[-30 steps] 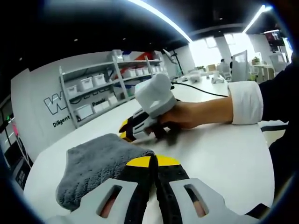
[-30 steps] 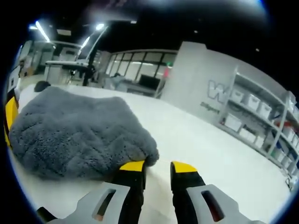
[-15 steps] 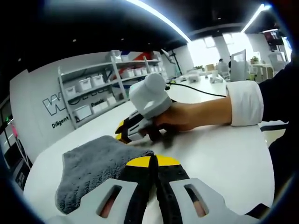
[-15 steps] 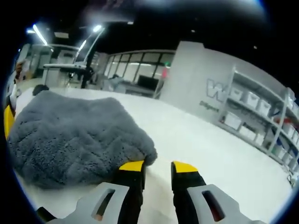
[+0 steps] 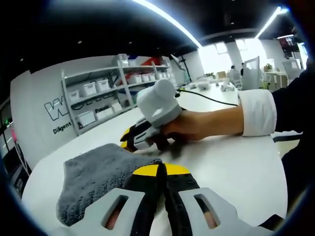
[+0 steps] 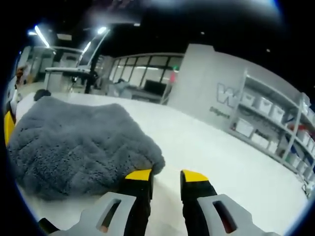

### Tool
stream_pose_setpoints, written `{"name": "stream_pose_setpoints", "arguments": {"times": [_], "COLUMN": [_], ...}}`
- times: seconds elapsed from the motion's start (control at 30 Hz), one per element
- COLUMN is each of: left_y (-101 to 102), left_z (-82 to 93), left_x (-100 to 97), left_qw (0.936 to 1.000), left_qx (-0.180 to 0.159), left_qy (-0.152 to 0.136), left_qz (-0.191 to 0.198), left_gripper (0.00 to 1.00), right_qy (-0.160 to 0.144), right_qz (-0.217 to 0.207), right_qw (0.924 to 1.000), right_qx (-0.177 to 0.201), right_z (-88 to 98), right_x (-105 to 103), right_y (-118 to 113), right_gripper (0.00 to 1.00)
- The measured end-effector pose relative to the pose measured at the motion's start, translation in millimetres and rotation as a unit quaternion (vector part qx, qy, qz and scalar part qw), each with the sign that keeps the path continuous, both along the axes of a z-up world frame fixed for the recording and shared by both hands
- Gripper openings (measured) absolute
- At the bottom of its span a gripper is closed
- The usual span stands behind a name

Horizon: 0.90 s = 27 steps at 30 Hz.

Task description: Open the folded towel by lifting each exposed corner and separating the folded layers until the towel lies flat within the target outline without major curled edges

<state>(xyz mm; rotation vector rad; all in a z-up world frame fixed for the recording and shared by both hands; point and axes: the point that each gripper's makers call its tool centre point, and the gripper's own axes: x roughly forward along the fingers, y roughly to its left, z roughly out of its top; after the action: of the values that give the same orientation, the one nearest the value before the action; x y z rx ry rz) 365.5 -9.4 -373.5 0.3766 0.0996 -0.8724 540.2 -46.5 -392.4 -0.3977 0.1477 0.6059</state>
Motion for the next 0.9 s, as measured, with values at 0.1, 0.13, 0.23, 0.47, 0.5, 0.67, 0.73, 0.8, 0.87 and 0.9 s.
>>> {"name": "stream_pose_setpoints", "arguments": {"times": [0.1, 0.13, 0.23, 0.47, 0.5, 0.67, 0.73, 0.8, 0.87, 0.9], "left_y": [-3, -6, -5, 3, 5, 15, 20, 27, 32, 35], "left_z": [0.3, 1.6, 9.4, 15.3, 16.3, 20.0, 22.8, 23.4, 22.7, 22.7], "left_x": [-1.4, -4.0, -4.4, -0.8, -0.3, 2.7, 2.8, 3.5, 4.4, 4.6], "left_qw": [1.0000, 0.9998, 0.9995, 0.9991, 0.9989, 0.9989, 0.9987, 0.9986, 0.9988, 0.9989], "left_qx": [-0.001, -0.008, -0.023, -0.039, -0.042, -0.038, -0.042, -0.046, -0.044, -0.041], "left_qy": [-0.002, 0.001, -0.011, -0.015, -0.014, -0.026, -0.028, -0.024, -0.021, -0.021], "left_qz": [-0.008, -0.019, -0.021, -0.011, -0.011, -0.004, -0.003, 0.001, 0.005, 0.008], "left_gripper": [0.01, 0.01, 0.01, 0.02, 0.03, 0.10, 0.13, 0.15, 0.18, 0.18], "right_qy": [-0.001, -0.003, -0.004, -0.003, -0.005, -0.018, -0.022, -0.025, -0.026, -0.027], "right_qz": [-0.001, -0.002, -0.002, -0.007, -0.007, -0.004, -0.003, -0.003, -0.003, -0.003], "right_qw": [1.0000, 1.0000, 1.0000, 0.9999, 0.9999, 0.9992, 0.9990, 0.9989, 0.9991, 0.9993], "right_qx": [-0.001, -0.001, -0.002, -0.011, -0.015, -0.035, -0.040, -0.038, -0.033, -0.028], "right_z": [0.2, 0.6, 1.2, 2.6, 3.1, 10.7, 13.3, 15.3, 17.2, 19.6], "right_x": [0, 0, 0, -5, -7, -11, -11, -10, -13, -11], "right_y": [0, -1, -1, -3, -3, 0, 1, 0, -2, -2], "right_gripper": [0.18, 0.18, 0.18, 0.19, 0.20, 0.20, 0.20, 0.21, 0.23, 0.24]}}
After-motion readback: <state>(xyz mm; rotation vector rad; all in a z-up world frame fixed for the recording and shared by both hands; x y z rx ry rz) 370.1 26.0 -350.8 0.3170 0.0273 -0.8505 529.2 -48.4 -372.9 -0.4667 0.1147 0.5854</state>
